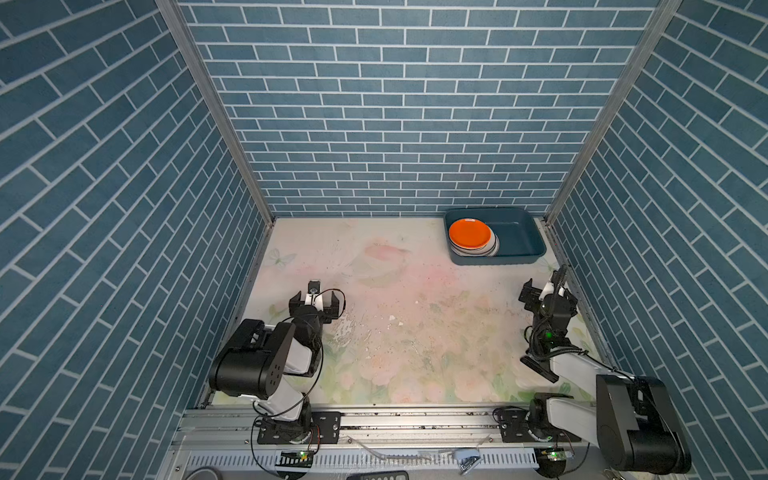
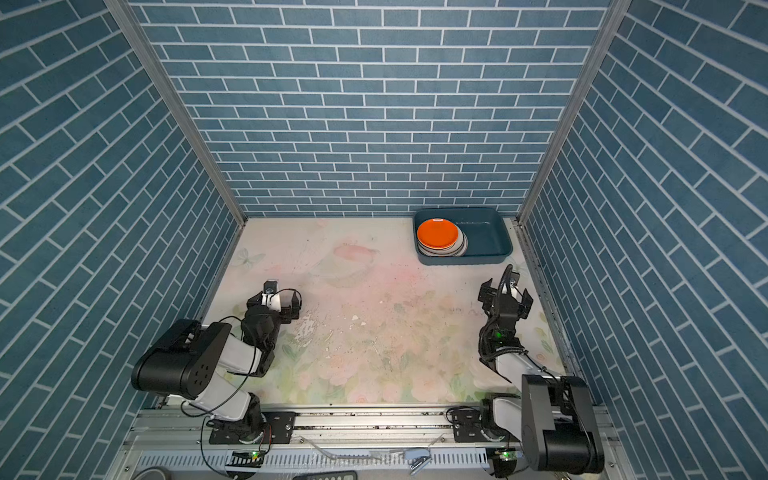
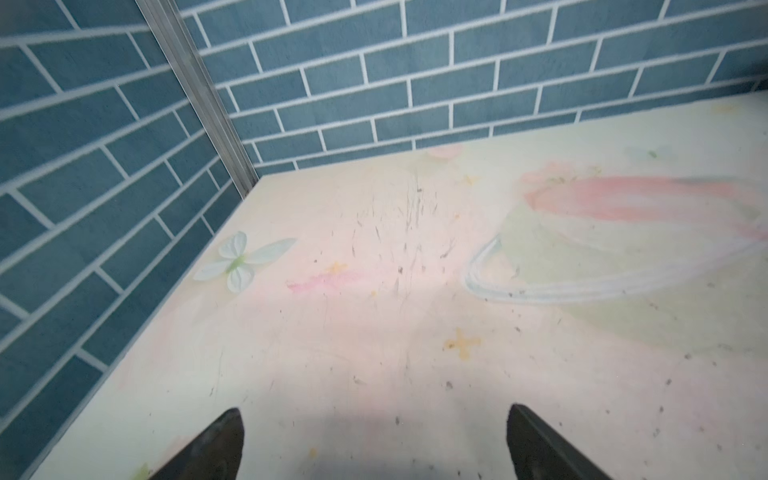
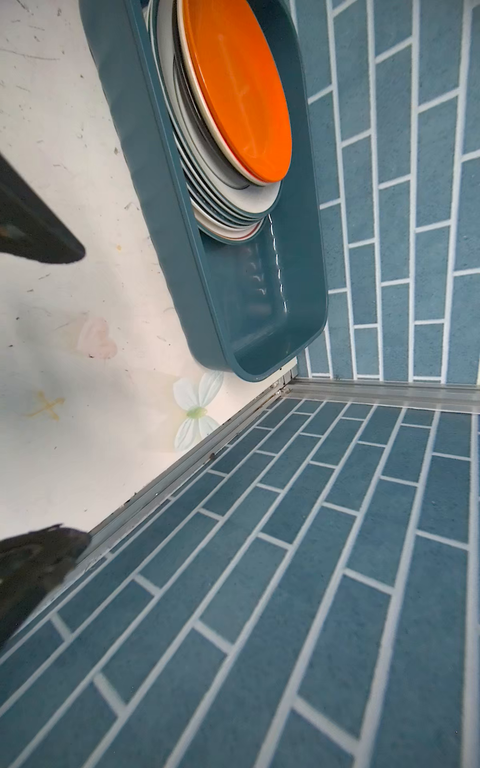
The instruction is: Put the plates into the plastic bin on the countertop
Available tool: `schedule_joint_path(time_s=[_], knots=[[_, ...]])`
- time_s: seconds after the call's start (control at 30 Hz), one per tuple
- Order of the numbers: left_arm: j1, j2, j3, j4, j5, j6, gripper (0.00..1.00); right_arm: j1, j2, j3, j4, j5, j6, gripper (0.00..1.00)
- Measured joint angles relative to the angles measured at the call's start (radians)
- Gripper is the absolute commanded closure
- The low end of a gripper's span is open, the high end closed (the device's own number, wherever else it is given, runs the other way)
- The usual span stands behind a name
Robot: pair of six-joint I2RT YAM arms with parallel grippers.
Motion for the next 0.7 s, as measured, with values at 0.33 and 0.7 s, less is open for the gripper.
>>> schedule_joint_path(time_s=[0.33, 0.7], knots=[[0.000, 0.000, 0.000, 0.066, -0.001, 0.003, 0.00, -0.041, 0.288, 0.001, 0.166, -0.133, 0.011, 0.02], [0.002, -0.014, 0.038, -0.014, -0.011, 0.002, 0.00, -0.071, 0.366, 0.113, 0.101, -0.244, 0.019, 0.01]])
